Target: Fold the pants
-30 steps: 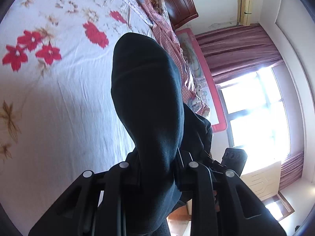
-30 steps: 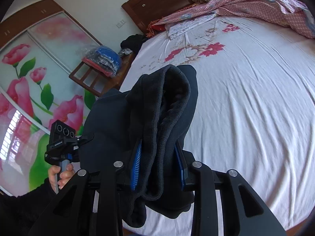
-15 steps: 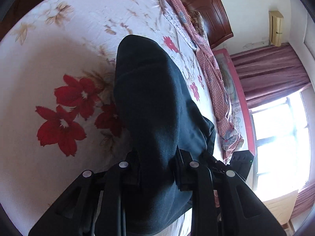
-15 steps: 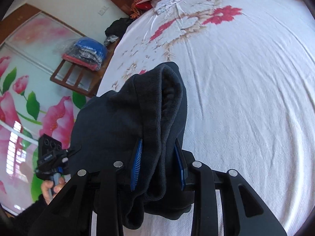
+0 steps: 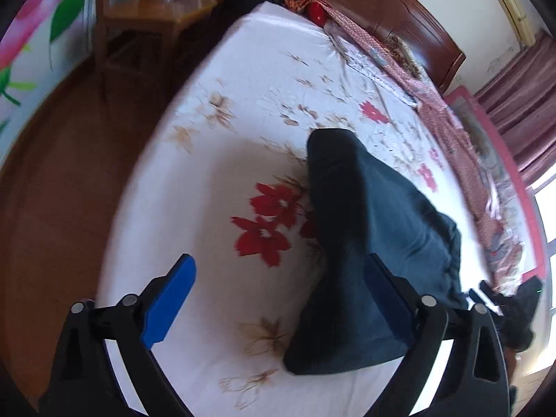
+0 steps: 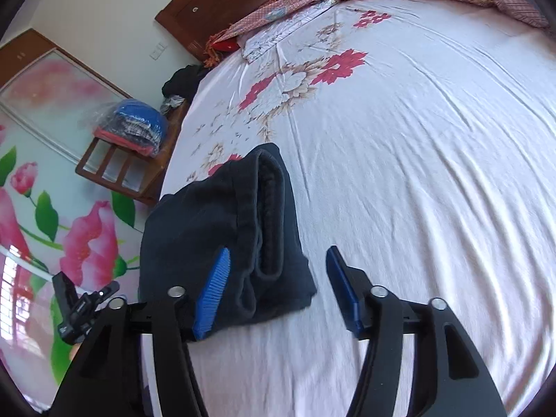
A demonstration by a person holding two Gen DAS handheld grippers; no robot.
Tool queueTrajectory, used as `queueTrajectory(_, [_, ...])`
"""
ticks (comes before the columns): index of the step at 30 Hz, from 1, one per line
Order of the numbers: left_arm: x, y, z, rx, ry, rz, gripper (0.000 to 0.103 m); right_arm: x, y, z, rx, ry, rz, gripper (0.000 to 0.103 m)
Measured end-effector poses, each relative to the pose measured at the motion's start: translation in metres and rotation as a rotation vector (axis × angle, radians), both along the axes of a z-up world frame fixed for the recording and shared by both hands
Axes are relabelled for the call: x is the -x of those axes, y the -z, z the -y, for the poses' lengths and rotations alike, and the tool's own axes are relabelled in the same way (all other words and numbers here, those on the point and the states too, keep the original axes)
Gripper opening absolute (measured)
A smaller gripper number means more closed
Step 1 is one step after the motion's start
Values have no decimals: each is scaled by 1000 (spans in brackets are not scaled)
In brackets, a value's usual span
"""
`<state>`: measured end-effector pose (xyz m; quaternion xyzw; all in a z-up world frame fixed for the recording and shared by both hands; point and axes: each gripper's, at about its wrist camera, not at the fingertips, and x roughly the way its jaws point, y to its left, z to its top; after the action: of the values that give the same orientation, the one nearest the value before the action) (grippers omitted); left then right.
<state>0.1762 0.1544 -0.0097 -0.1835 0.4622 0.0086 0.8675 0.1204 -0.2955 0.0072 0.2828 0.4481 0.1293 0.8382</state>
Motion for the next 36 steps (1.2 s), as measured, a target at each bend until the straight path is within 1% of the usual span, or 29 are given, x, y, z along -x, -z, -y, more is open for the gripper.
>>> queueTrajectory(1, [10,-8,3,-75,-12,-1,101,17,-4,0,29,28,-17,76])
queueTrajectory(3, [41,-19,1,-192,-19,-3,101,50,-3,1,44,62,-74,76])
queueTrajectory(4, [54,-21,4,-253,-21,-21,101,67,0,2,34,85,-105,76])
queueTrajectory(6, [77,-23,2,-327,-18,-74,101,96,10,3,12,129,-171,76])
queueTrajectory(7, [90,-20,3,-343,-25,-97,101,107,14,2,22,145,-191,76])
queueTrajectory(8, [102,-17,1,-330,-33,-112,101,117,12,-1,34,170,-159,76])
queueTrajectory(10, [115,-14,2,-268,-36,-101,101,123,-4,-19,79,145,-10,76])
queueTrajectory(11, [121,-15,4,-251,-46,-79,101,121,-17,-32,139,143,66,76])
queueTrajectory(12, [124,-15,7,-238,-40,-61,101,112,-32,-49,200,120,165,76])
queueTrajectory(13, [119,-16,13,-222,-21,-42,101,98,-45,-64,244,82,270,76])
queueTrajectory(14, [111,-20,20,-208,2,-20,101,78,-53,-80,298,67,326,76])
queueTrajectory(15, [103,-24,30,-217,10,-17,101,46,-54,-94,317,27,303,76])
queueTrajectory(16, [91,-34,37,-230,22,1,101,15,-51,-108,307,-22,289,56])
queueTrajectory(17, [82,-40,46,-236,42,27,101,-13,-48,-120,314,-36,288,46])
queueTrajectory(18, [70,-45,53,-254,57,51,101,-41,-42,-133,322,-62,257,43])
queueTrajectory(19, [59,-53,58,-282,57,69,101,-64,-35,-143,331,-74,232,29])
queueTrajectory(20, [49,-59,63,-279,64,88,101,-82,-28,-151,346,-70,222,27])
queueTrajectory(22, [26,-70,65,-227,84,141,101,-108,-15,-165,376,-87,184,27])
queueTrajectory(23, [11,-75,66,-233,74,167,101,-116,-8,-169,392,-87,175,27])
queueTrajectory(25, [-20,-80,68,-210,112,208,101,-127,4,-170,431,-93,148,27])
queueTrajectory(27, [-56,-78,73,-207,125,198,101,-133,15,-164,442,-92,116,27])
queueTrajectory(28, [-77,-73,78,-208,143,190,101,-135,22,-160,465,-90,81,26])
queueTrajectory(30, [-110,-55,89,-253,159,157,101,-136,31,-154,495,-105,57,18])
queueTrajectory(31, [-126,-42,95,-284,160,120,101,-136,33,-153,521,-111,51,16])
queueTrajectory(32, [-136,-31,98,-304,165,86,101,-136,33,-150,515,-113,54,16])
queueTrajectory(33, [-146,-18,99,-339,161,43,101,-136,33,-144,493,-114,54,16])
queueTrajectory(34, [-152,-4,98,-406,132,-1,101,-136,33,-137,467,-106,48,16])
queueTrajectory(35, [-154,4,95,-415,134,-14,101,-136,33,-129,408,-93,44,16])
queueTrajectory(36, [-155,14,91,-405,144,-35,101,-136,32,-120,366,-74,45,13])
